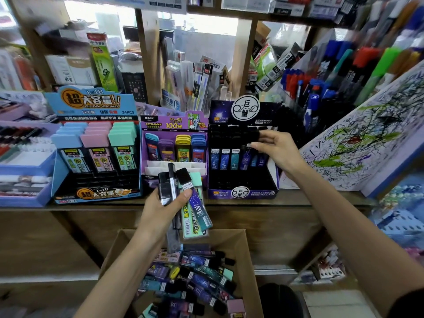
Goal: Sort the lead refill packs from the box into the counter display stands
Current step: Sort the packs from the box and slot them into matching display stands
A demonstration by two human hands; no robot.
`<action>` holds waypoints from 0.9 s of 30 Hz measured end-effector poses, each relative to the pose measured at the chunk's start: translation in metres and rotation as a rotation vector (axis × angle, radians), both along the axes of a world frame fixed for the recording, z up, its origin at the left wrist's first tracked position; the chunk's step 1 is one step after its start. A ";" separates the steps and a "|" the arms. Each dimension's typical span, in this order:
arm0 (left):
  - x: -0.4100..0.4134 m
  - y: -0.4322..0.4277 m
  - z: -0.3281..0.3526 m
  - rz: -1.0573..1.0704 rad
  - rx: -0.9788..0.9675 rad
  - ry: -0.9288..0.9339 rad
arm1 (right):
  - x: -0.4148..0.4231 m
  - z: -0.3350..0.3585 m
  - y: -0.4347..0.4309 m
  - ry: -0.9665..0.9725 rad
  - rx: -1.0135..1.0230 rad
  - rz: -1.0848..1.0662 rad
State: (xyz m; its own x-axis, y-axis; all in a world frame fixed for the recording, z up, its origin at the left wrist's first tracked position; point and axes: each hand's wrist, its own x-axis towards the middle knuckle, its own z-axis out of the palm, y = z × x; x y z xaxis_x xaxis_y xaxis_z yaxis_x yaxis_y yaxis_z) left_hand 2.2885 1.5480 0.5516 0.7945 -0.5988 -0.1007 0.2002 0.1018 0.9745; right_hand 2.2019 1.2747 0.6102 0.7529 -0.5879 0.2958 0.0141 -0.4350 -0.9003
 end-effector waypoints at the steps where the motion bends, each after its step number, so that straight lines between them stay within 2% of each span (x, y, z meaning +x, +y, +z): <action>1: 0.000 0.000 0.000 0.001 0.001 -0.001 | 0.001 -0.002 -0.001 0.027 0.002 0.001; 6: 0.001 -0.002 -0.002 -0.003 -0.011 0.009 | 0.005 -0.011 0.006 0.142 -0.101 -0.066; 11: -0.002 -0.004 -0.001 -0.011 -0.018 -0.004 | 0.007 -0.002 0.019 0.338 -0.500 -0.218; 13: -0.004 -0.003 0.000 -0.014 -0.028 -0.006 | 0.006 0.003 0.026 0.476 -0.578 -0.271; 15: -0.004 -0.002 0.001 -0.017 -0.038 -0.005 | 0.000 0.003 0.032 0.534 -0.638 -0.361; 17: -0.004 0.000 0.001 -0.015 -0.043 -0.012 | -0.008 0.003 0.044 0.445 -0.546 -0.368; 20: -0.003 0.001 0.000 -0.018 -0.035 -0.015 | -0.013 0.002 0.075 0.283 -0.158 -0.127; 24: -0.006 0.001 0.001 -0.067 -0.045 -0.045 | -0.004 -0.004 0.116 0.332 0.008 0.136; 27: -0.010 0.002 0.002 -0.081 -0.070 -0.070 | 0.007 -0.008 0.133 0.398 0.208 0.274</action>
State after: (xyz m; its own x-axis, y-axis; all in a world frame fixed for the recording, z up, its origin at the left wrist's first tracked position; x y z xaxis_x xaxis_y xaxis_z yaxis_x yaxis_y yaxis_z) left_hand 2.2785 1.5498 0.5540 0.7470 -0.6648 -0.0023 0.1422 0.1564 0.9774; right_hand 2.2085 1.4075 0.6024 0.9176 -0.3697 -0.1463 -0.2583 -0.2746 -0.9262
